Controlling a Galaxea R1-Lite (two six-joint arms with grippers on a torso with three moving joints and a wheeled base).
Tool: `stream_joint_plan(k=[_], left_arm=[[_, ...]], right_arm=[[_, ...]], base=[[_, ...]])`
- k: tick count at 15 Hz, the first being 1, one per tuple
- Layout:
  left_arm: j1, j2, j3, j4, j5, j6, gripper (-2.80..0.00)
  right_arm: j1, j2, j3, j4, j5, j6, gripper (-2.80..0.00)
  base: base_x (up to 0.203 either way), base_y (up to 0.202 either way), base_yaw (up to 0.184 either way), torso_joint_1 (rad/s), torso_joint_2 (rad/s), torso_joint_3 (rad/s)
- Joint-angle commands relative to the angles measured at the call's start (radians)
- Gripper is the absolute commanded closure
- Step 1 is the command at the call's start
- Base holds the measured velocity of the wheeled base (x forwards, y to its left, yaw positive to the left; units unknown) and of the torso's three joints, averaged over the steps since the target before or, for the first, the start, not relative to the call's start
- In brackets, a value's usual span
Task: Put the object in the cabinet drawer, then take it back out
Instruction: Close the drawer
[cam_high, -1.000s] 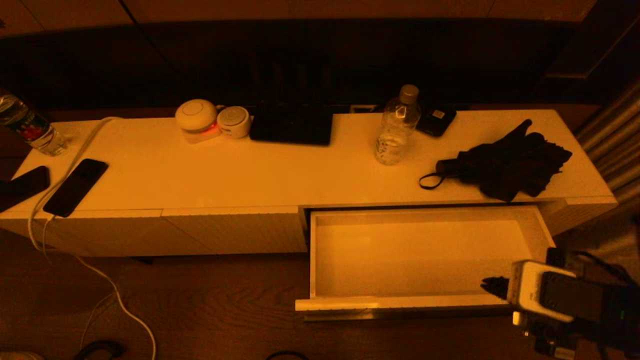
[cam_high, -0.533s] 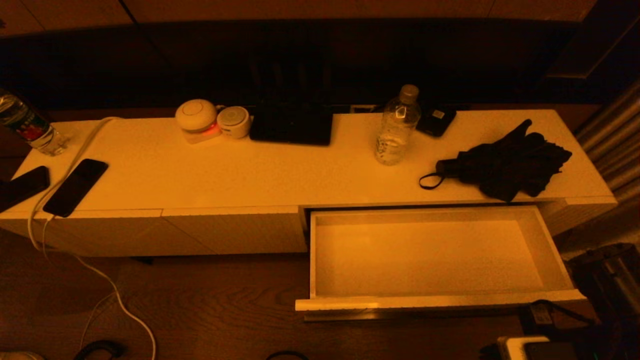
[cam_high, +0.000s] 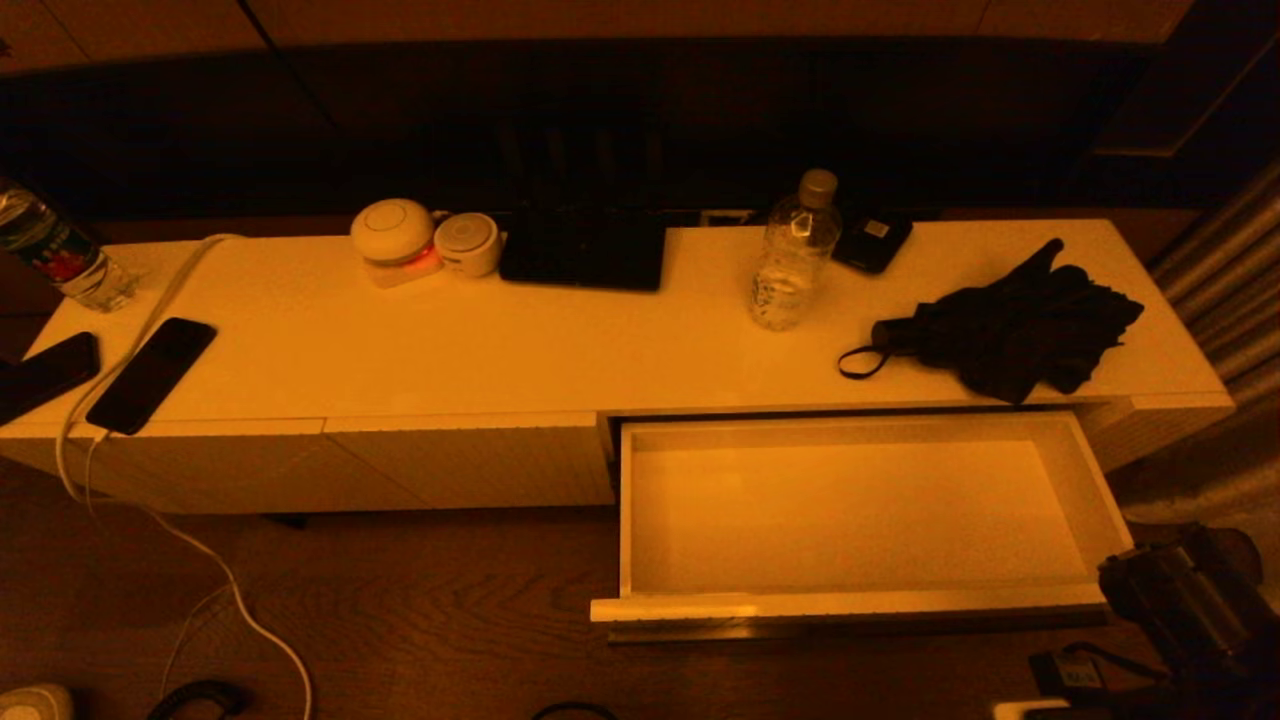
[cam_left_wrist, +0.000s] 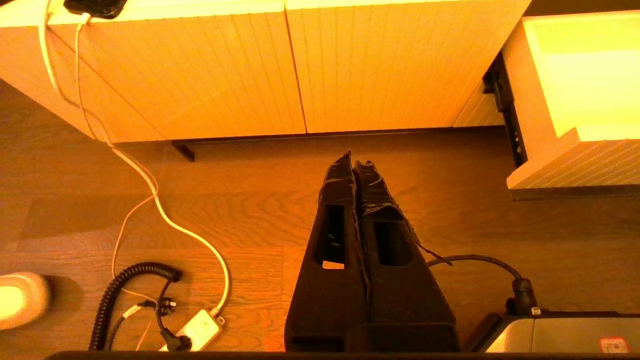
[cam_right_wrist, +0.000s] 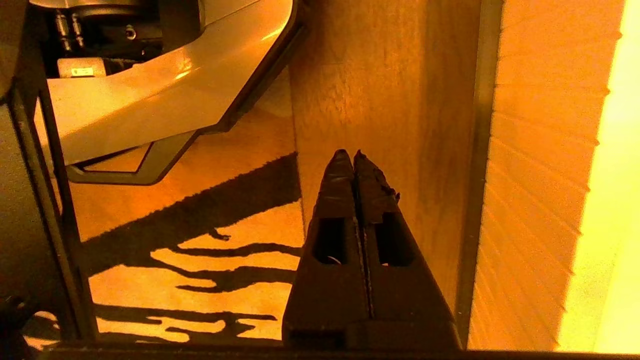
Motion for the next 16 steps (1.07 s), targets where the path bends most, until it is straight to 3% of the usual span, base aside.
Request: stream_joint_plan(k=[1,11,16], left_arm=[[0.0,0.0,0.0,0.0,0.001,0.0,0.0],[0.0,0.0,0.0,0.0,0.001,0.0,0.0],[0.0,0.0,0.0,0.0,0.001,0.0,0.0]], right_arm=[[-0.001,0.057,0.002,-0.026,-0.006,-0.006,0.0],[-0.021,0.239,-0.063,-0.313,-0.249,0.004,0.0],[-0.019,0.278,-0.094,-0.408,-0.291,0.003,0.0]], base=[[0.0,0.0,0.0,0.0,0.0,0.0],[0.0,0.0,0.0,0.0,0.0,0.0],[0.0,0.0,0.0,0.0,0.0,0.0]])
